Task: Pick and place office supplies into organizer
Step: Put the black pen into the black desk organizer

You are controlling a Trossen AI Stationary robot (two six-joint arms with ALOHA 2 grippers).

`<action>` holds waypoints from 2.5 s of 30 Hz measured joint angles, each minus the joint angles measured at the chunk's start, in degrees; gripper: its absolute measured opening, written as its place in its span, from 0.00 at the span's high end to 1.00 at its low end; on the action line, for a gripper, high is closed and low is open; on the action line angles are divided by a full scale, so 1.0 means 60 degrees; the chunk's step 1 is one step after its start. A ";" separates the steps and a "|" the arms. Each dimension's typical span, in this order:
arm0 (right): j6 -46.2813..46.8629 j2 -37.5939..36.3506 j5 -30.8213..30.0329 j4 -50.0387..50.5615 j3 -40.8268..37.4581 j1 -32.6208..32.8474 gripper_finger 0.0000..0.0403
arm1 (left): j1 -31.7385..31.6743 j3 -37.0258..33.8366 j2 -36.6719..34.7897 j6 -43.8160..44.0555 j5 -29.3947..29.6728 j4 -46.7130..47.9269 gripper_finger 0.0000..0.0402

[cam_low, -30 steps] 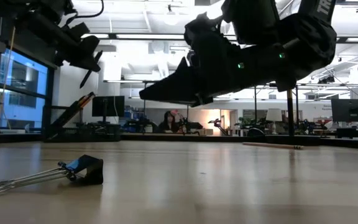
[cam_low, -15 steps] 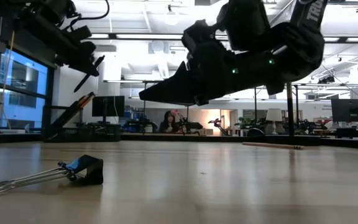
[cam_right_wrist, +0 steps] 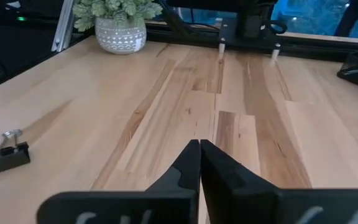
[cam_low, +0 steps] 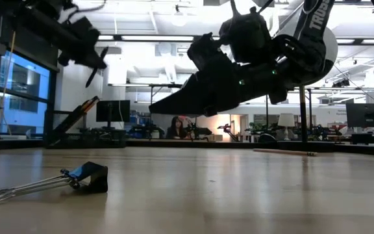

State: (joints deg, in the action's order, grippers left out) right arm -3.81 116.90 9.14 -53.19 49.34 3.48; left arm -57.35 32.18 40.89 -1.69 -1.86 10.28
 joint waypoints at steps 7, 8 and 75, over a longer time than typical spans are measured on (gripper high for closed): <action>0.0123 0.0000 0.0184 -0.0016 0.0000 -0.0049 0.99 | -0.0003 0.0010 -0.1224 0.1127 0.0721 -0.0533 0.98; 0.0123 0.0000 0.0184 -0.0028 0.0000 -0.0049 0.99 | -0.0003 0.0029 -0.1312 0.1250 0.0798 -0.0615 0.98; -0.0607 -0.1818 0.0136 0.3403 -0.0007 0.1082 0.98 | 0.0717 0.1199 0.1867 -0.1960 0.2724 0.2752 0.98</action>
State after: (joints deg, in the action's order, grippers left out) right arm -7.45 106.00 9.96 -32.77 49.30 9.97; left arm -53.05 39.38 52.09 -13.45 14.48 26.79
